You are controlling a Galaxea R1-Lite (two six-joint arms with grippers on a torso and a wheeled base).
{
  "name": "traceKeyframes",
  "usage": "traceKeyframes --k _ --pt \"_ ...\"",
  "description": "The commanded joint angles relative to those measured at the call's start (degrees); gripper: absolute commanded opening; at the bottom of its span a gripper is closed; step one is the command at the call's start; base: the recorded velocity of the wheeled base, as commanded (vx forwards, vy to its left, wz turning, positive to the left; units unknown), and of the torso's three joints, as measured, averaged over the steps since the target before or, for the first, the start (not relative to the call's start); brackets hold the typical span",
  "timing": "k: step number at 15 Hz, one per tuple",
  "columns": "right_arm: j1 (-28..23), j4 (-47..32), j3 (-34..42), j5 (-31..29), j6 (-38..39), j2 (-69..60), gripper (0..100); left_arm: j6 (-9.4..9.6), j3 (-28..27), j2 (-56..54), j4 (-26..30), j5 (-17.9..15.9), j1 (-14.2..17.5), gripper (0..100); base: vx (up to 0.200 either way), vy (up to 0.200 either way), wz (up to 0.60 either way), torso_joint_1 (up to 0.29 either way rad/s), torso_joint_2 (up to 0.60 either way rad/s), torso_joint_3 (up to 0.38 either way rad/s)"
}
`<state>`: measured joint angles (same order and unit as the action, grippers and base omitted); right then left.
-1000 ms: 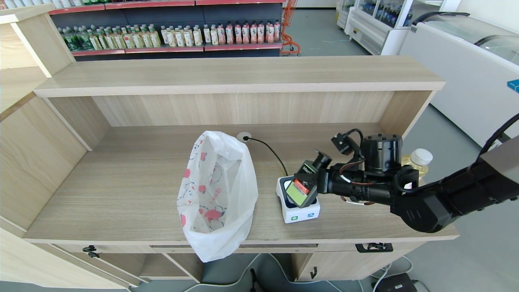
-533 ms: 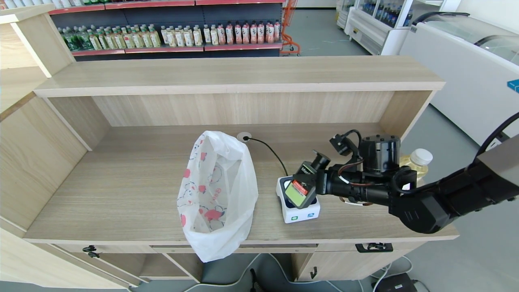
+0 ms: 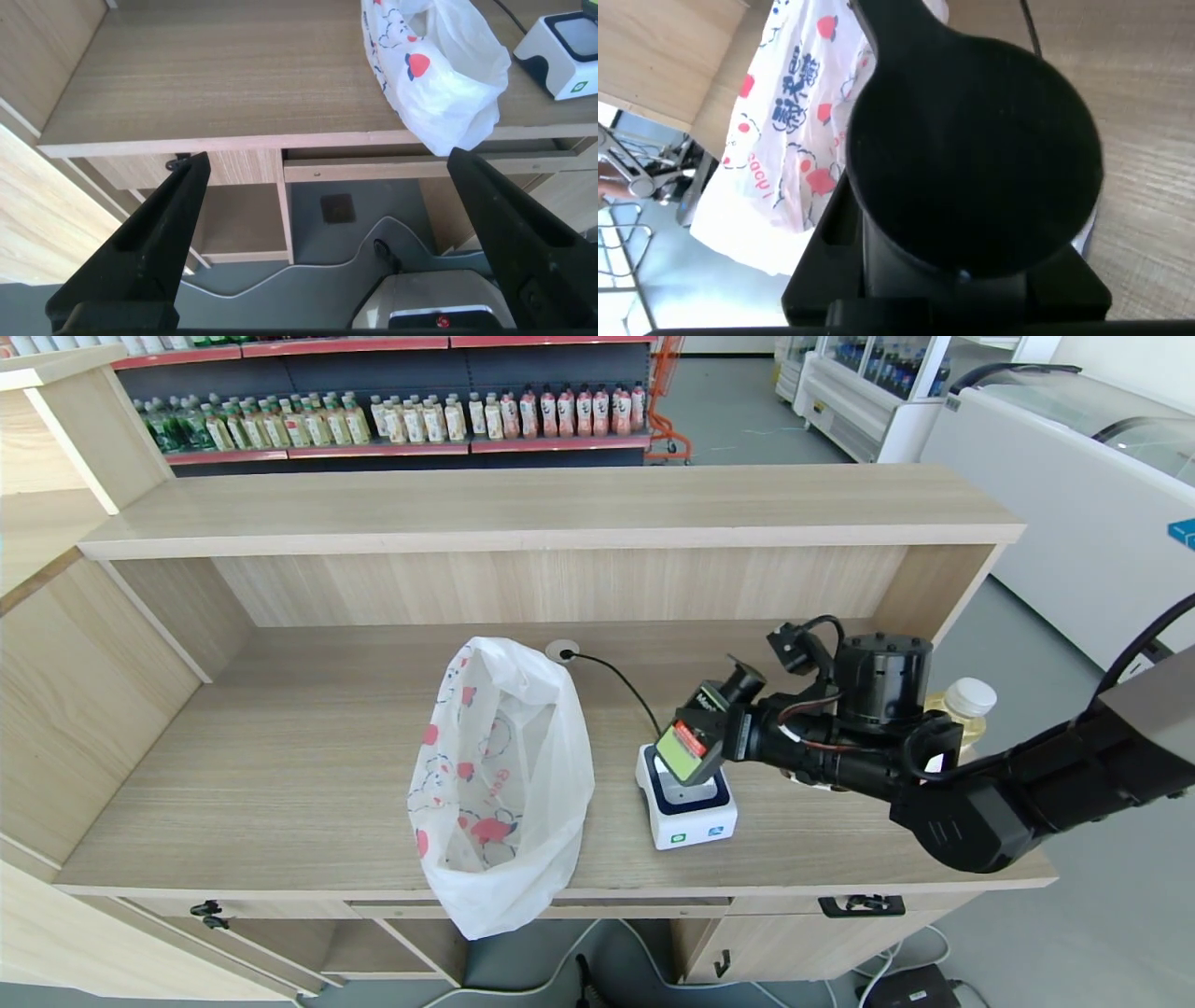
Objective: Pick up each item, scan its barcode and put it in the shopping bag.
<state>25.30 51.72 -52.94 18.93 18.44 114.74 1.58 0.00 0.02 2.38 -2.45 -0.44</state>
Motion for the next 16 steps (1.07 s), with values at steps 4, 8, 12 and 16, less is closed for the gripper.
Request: traceKeyframes --k 4,8,12,16 --pt "-1.48 2.86 6.27 -10.06 -11.15 -11.55 0 0.0 0.0 -0.02 0.0 -0.01 0.0 100 0.0 0.0 0.0 0.0 0.0 0.0" --pt "-2.18 14.81 12.78 -12.16 -24.33 -12.87 0 0.0 0.0 -0.02 0.0 -0.01 0.0 100 0.0 0.0 0.0 0.0 0.0 0.0" --pt "-2.27 15.07 17.88 -12.34 -25.74 -16.39 0 0.17 0.0 -0.02 0.0 -0.01 0.0 100 0.0 0.0 0.0 0.0 0.0 0.0" --pt "-1.83 15.25 18.84 -12.34 -26.97 -17.0 0 0.17 0.0 -0.02 0.0 -0.01 0.09 100 0.0 0.05 0.0 0.003 0.0 0.001"
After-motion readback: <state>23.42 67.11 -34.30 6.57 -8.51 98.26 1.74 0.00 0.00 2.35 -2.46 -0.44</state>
